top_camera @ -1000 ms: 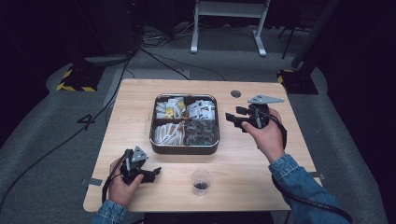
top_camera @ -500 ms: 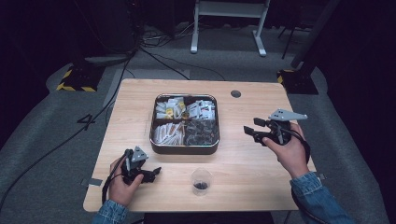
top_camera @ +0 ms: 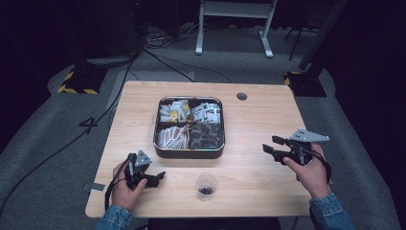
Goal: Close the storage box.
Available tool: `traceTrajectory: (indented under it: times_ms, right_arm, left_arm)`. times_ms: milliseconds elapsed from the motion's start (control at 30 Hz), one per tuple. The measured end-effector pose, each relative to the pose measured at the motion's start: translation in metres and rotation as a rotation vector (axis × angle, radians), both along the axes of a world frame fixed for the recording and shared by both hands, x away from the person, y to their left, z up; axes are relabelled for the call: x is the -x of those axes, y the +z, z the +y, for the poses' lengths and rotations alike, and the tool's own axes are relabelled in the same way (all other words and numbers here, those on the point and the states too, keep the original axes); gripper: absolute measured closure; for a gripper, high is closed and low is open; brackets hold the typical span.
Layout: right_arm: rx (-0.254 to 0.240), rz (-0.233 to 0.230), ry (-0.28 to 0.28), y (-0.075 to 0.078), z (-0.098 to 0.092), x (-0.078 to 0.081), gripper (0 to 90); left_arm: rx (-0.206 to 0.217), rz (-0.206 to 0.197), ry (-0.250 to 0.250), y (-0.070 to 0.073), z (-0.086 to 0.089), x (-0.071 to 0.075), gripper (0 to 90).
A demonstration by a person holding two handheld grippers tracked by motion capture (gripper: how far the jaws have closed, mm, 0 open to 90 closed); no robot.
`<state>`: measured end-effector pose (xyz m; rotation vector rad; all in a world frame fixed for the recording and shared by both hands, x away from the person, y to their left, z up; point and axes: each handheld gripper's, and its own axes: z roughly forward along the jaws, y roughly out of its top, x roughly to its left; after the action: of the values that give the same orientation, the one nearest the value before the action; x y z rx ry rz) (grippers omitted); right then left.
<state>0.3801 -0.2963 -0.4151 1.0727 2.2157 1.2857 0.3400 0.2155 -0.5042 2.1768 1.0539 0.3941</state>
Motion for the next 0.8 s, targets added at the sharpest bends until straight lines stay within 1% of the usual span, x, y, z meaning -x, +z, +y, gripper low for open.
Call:
traceTrajectory:
  times_ms: [67,133,200,233,400,600,700,800]
  right_arm:
    - [0.017,-0.006,-0.018,-0.005,-0.006,0.000,41.2]
    - [0.007,0.016,-0.036,-0.011,-0.011,-0.001,40.8]
    - [0.021,0.024,-0.046,-0.016,-0.015,-0.001,40.6]
    - [0.027,0.037,-0.055,-0.020,-0.017,-0.002,40.5]
    - [0.046,0.059,-0.061,-0.034,-0.022,-0.004,39.6]
    - [0.055,0.088,-0.079,-0.048,-0.029,-0.005,38.4]
    - [0.082,0.097,-0.079,-0.057,-0.033,-0.004,38.2]
    - [0.094,0.118,-0.081,-0.068,-0.036,-0.004,37.6]
  left_arm:
    - [0.001,-0.002,0.002,0.000,0.000,0.000,13.5]
    - [0.001,0.001,0.001,0.000,0.000,0.000,13.5]
    - [0.001,-0.002,0.002,0.000,0.000,0.000,13.5]
    - [0.003,0.002,0.003,0.000,0.000,0.000,13.5]
    - [0.002,0.002,0.001,0.000,0.000,0.000,13.5]
    - [0.002,0.001,0.001,0.000,0.000,0.000,13.5]
    - [0.002,0.002,0.001,0.000,0.000,0.000,13.5]
    - [0.001,0.000,0.000,0.000,0.000,0.000,13.5]
